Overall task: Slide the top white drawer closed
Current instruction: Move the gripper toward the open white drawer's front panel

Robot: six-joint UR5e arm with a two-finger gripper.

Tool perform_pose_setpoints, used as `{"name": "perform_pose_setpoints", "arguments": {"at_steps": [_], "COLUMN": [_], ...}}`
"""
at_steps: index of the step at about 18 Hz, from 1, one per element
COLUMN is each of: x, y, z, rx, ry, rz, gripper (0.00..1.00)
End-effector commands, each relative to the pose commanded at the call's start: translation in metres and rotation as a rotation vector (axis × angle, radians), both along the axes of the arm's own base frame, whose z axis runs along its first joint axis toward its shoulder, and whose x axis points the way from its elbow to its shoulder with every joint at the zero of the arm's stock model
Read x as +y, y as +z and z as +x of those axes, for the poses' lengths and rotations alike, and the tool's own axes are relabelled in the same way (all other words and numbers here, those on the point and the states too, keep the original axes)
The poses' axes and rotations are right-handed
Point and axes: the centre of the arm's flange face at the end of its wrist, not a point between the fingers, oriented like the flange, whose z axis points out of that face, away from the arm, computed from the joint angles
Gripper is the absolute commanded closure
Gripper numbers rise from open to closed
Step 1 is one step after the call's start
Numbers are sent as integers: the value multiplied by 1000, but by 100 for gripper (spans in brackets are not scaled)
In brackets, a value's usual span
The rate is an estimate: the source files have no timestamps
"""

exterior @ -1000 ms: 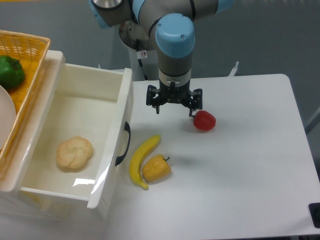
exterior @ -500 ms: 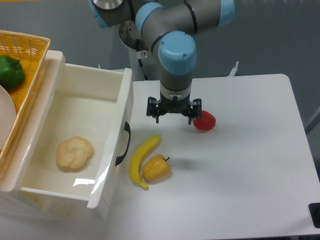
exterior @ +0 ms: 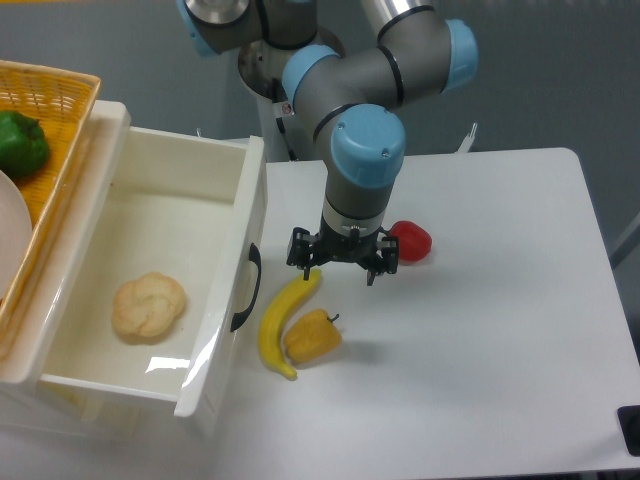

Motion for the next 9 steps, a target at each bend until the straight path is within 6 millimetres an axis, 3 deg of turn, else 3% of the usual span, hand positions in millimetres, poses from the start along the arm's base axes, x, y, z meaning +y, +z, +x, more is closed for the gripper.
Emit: {"name": "perform_pose_setpoints", "arguments": {"at_steps": [9], "x": [5], "y": [-18], "z": [-12], "rx": [-23], "ry": [8], "rz": [-14], "gripper": [0]}}
